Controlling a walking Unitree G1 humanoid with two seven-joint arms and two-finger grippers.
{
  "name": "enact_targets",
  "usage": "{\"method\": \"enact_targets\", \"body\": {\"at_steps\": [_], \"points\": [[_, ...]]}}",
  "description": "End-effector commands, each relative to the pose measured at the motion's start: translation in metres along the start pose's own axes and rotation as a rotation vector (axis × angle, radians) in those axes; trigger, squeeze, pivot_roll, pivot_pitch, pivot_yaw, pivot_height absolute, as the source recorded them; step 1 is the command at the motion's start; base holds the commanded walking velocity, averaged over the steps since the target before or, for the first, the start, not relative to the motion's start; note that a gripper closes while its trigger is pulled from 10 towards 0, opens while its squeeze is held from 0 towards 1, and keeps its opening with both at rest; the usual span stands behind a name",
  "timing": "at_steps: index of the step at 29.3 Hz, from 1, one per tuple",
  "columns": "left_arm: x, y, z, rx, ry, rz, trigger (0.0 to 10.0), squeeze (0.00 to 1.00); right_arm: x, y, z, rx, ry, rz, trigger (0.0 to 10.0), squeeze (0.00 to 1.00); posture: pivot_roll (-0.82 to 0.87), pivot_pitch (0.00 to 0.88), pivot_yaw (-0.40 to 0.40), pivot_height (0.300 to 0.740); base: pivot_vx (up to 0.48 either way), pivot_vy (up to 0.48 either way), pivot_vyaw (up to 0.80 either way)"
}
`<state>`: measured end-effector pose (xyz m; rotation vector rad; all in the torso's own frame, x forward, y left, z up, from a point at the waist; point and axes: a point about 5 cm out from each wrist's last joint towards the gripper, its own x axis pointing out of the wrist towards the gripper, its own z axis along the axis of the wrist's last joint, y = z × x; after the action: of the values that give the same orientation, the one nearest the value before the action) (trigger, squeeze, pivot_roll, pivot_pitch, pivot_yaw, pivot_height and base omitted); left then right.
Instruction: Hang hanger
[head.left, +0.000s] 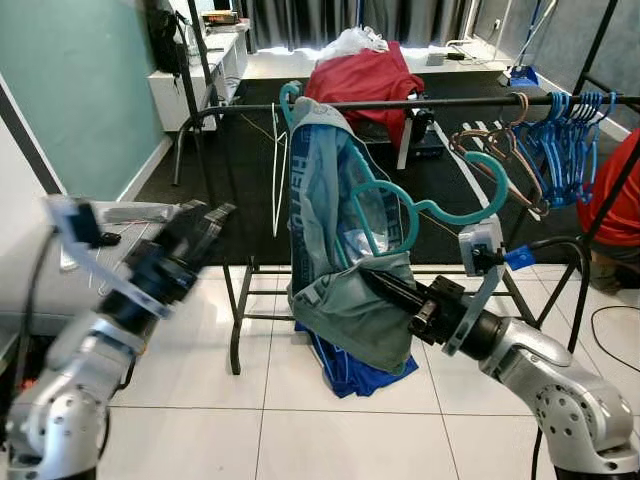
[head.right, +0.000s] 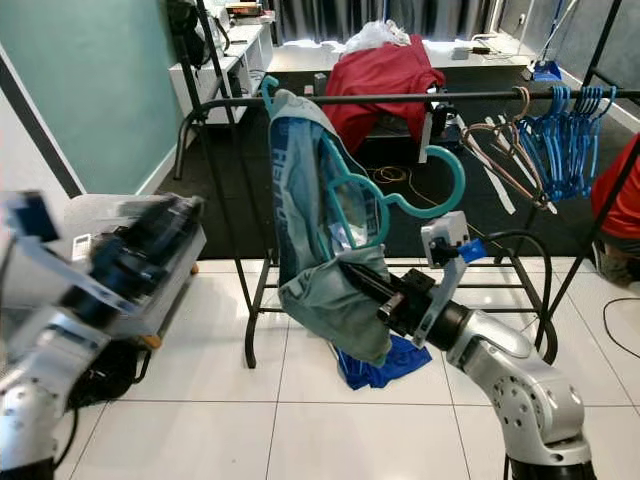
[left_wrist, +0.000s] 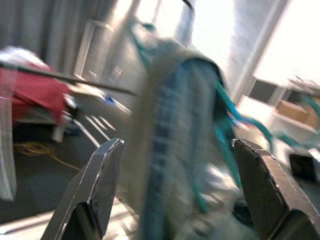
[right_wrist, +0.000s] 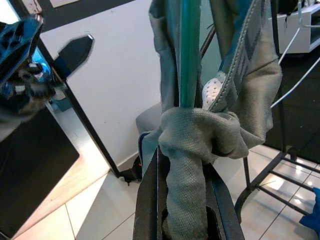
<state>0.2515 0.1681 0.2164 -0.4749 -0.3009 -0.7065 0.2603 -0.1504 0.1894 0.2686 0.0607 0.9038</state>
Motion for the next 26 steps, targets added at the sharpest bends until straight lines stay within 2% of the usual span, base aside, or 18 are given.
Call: {"method": "enact_targets", "body": {"at_steps": [1, 3, 7, 12, 13, 15, 16, 19, 26], "points": [[0.002, -0.006, -0.013, 0.037, 0.076, -0.023, 10.0, 0.0, 0.006, 0.01, -0.003, 0.009, 0.01, 0.053, 0.0, 0.0, -0.08, 0.0, 0.032, 0.74, 0.0, 0.0, 0.0], [0.002, -0.008, -0.019, 0.057, 0.109, -0.026, 10.0, 0.0, 0.008, 0.012, -0.004, 0.013, 0.018, 0.061, 0.0, 0.0, -0.08, 0.0, 0.032, 0.74, 0.0, 0.0, 0.0], [0.009, -0.005, -0.027, 0.202, 0.177, 0.032, 10.0, 0.0, 0.01, 0.013, -0.007, 0.02, 0.031, 0.077, 0.0, 0.0, -0.07, 0.0, 0.031, 0.74, 0.0, 0.0, 0.0], [0.015, -0.003, -0.025, 0.259, 0.166, 0.081, 10.0, 0.0, 0.011, 0.016, -0.008, 0.025, 0.035, 0.09, 0.0, 0.0, -0.07, 0.0, 0.028, 0.74, 0.0, 0.0, 0.0], [0.021, 0.0, -0.022, 0.312, 0.133, 0.155, 10.0, 0.0, 0.013, 0.019, -0.009, 0.031, 0.039, 0.105, 0.0, 0.0, -0.07, 0.0, 0.029, 0.74, 0.0, 0.0, 0.0], [0.021, 0.0, -0.022, 0.312, 0.133, 0.155, 10.0, 0.0, 0.013, 0.019, -0.009, 0.031, 0.039, 0.105, 0.0, 0.0, -0.07, 0.0, 0.029, 0.74, 0.0, 0.0, 0.0], [0.023, 0.002, -0.02, 0.339, 0.123, 0.194, 10.0, 0.0, 0.013, 0.02, -0.01, 0.033, 0.04, 0.109, 0.0, 0.0, -0.07, 0.0, 0.029, 0.74, 0.0, 0.0, 0.0], [0.025, 0.006, -0.015, 0.327, 0.072, 0.259, 10.0, 0.0, 0.014, 0.023, -0.011, 0.037, 0.043, 0.124, 0.0, 0.0, -0.07, 0.0, 0.03, 0.74, 0.0, 0.0, 0.0], [0.027, 0.005, -0.01, 0.272, 0.012, 0.261, 10.0, 0.0, 0.013, 0.026, -0.013, 0.04, 0.056, 0.14, 0.0, 0.0, -0.07, 0.0, 0.035, 0.74, 0.0, 0.0, 0.0]]}}
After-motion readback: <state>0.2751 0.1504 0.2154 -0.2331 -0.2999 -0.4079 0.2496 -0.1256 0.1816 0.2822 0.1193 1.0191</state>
